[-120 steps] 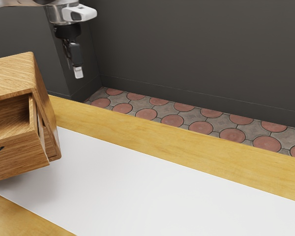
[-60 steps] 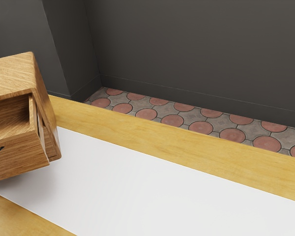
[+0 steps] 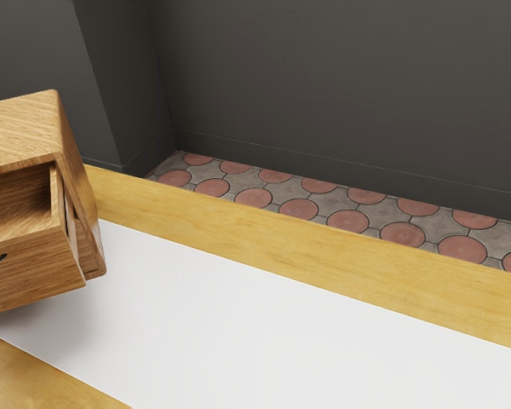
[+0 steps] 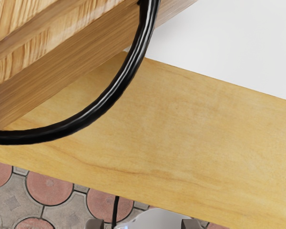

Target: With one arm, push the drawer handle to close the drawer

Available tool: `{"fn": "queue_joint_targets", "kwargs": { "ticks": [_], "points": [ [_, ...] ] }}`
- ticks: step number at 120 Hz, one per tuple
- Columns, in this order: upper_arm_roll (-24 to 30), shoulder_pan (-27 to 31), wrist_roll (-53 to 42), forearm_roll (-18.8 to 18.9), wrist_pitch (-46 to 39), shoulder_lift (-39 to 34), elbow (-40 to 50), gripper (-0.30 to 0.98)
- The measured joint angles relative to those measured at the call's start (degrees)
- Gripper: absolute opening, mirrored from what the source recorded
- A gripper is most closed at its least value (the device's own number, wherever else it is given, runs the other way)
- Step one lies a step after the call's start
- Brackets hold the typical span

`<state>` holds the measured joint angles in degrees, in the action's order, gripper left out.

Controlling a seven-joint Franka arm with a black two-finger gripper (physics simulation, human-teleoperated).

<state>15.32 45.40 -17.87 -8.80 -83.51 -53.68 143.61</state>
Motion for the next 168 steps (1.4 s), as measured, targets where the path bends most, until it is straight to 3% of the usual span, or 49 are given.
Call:
{"fn": "queue_joint_targets", "kwargs": {
  "ticks": [20, 45, 101, 168],
  "points": [
    [0.59, 1.46, 6.28, -2.79, -1.21, -0.98, 2.53, -0.02],
    [1.83, 4.24, 12.01, -4.32, -4.79, 0.55, 3.18, -0.08],
    [1.76, 5.75, 19.24, -4.63, -10.27, 5.69, 2.06, -0.10],
    [1.59, 5.93, 21.02, -3.75, -16.78, 15.39, -2.66, -0.10]
  ]
}}
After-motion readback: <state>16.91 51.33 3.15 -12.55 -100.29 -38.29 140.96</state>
